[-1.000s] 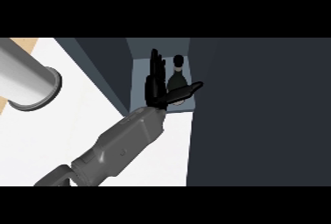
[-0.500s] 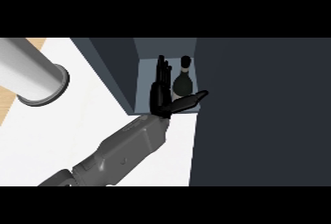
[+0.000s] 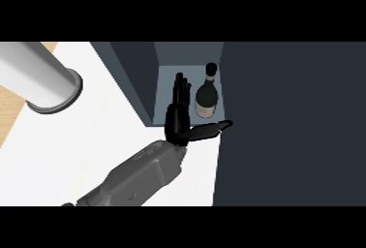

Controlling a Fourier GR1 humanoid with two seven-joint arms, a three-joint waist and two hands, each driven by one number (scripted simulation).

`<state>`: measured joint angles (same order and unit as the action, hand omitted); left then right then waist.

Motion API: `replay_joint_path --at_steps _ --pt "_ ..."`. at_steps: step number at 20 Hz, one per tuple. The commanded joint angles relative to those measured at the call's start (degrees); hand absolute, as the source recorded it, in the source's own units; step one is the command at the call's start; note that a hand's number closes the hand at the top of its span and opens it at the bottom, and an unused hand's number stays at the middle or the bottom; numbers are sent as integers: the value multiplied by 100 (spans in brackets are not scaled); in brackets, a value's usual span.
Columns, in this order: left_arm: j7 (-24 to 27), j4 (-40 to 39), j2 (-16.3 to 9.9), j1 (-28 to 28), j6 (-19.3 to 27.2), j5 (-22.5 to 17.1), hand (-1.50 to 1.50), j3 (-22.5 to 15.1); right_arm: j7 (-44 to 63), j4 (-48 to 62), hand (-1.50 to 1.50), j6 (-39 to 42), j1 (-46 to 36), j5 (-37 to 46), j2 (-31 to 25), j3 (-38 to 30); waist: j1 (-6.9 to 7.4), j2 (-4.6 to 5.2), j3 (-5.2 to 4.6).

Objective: Pick up the wine, place it into the cabinet and close the cabinet

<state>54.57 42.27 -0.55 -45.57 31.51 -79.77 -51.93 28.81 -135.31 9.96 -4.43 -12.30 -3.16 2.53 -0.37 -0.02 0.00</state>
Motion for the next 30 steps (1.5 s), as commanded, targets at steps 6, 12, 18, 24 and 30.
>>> replay_joint_path --at_steps 6,12,18,24,30 --pt "-357 1675 -668 976 166 1048 -150 -76 188 -237 -150 -45 91 -123 -93 -157 51 -16 2" --pt "-889 2974 -1637 1509 -124 1421 -150 -119 -218 254 -150 15 -267 194 -146 -273 85 -10 1" --pt "-1182 4466 -2477 2159 31 1863 -150 -168 14 -314 150 461 388 -398 -307 -59 75 -27 3" --pt "-1392 5625 -3380 2732 -238 2001 150 -86 -141 -455 150 1187 620 -591 -718 145 88 -30 5" --pt "-1322 6426 -4305 3544 -769 1900 150 333 567 -574 150 1017 318 -989 -586 728 152 -30 -2"
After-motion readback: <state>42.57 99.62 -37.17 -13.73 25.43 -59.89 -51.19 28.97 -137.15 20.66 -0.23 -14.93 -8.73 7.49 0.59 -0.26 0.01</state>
